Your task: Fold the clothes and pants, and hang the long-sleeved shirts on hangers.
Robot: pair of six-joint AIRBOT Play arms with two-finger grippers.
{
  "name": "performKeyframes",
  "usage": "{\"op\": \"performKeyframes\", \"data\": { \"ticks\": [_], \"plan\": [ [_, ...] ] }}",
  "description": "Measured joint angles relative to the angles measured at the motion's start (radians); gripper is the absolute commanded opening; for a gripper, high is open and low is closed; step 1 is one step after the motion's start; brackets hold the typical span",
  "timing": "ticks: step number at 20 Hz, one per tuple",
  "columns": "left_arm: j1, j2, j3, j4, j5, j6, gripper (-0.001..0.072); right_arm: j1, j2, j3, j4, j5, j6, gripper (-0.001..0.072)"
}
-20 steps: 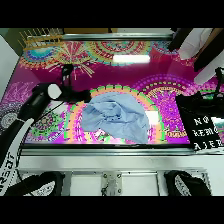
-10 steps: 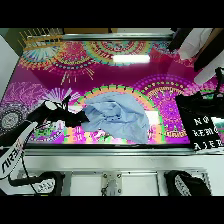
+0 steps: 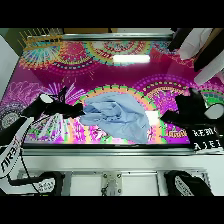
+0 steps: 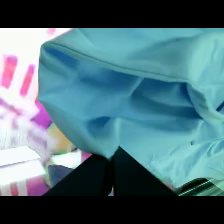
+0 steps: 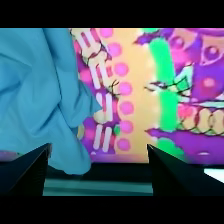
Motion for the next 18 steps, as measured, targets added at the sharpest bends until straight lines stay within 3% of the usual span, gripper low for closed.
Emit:
{"op": "performKeyframes", "data": {
  "ticks": [6, 7, 8, 9, 13, 18],
  "plan": [
    [0.010, 0.013, 0.006, 0.044, 0.005, 0.001, 0.0007, 0.235, -0.173, -0.176, 0.138, -0.190, -0.067, 0.0644],
    [0.011, 0.013, 0.007, 0.047, 0.006, 0.001, 0.0006, 0.268, -0.202, -0.184, 0.154, -0.216, -0.072, 0.0462],
    [0.015, 0.014, 0.007, 0.047, 0.010, 0.002, 0.0007, 0.295, -0.227, -0.190, 0.167, -0.240, -0.075, 0.0211],
    [0.019, 0.014, 0.007, 0.049, 0.013, 0.003, 0.0007, 0.317, -0.248, -0.195, 0.178, -0.261, -0.076, 0.0020],
    [0.078, 0.018, 0.039, 0.064, 0.003, 0.003, 0.0005, 0.324, -0.250, -0.138, 0.146, -0.272, -0.078, 0.0017],
    [0.225, 0.139, 0.255, 0.142, -0.050, 0.000, 0.0006, 0.183, -0.120, 0.225, -0.075, -0.056, -0.091, 0.0017]
  ]
}}
